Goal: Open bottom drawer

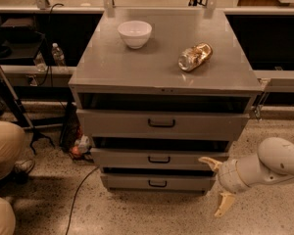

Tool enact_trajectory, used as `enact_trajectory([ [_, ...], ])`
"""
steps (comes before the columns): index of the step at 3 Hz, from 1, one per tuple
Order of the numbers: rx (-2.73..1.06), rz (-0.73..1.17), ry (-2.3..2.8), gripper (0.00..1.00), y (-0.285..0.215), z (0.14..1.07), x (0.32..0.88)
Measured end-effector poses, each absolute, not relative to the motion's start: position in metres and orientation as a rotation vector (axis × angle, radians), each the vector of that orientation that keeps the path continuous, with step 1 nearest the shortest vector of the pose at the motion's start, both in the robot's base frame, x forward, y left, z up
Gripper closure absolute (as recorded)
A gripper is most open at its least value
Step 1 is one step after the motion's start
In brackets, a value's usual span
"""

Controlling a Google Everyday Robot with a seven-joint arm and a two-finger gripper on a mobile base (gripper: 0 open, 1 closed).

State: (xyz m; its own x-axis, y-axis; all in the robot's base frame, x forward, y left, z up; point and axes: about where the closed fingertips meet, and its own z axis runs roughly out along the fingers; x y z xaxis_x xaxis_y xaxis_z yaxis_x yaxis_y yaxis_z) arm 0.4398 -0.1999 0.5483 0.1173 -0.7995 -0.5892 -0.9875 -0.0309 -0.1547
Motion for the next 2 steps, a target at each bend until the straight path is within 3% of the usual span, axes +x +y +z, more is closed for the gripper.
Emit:
enact_trajectory([
  [2, -1.872, 0.482, 1.746, 0.00, -0.199, 0.537, 0.439],
])
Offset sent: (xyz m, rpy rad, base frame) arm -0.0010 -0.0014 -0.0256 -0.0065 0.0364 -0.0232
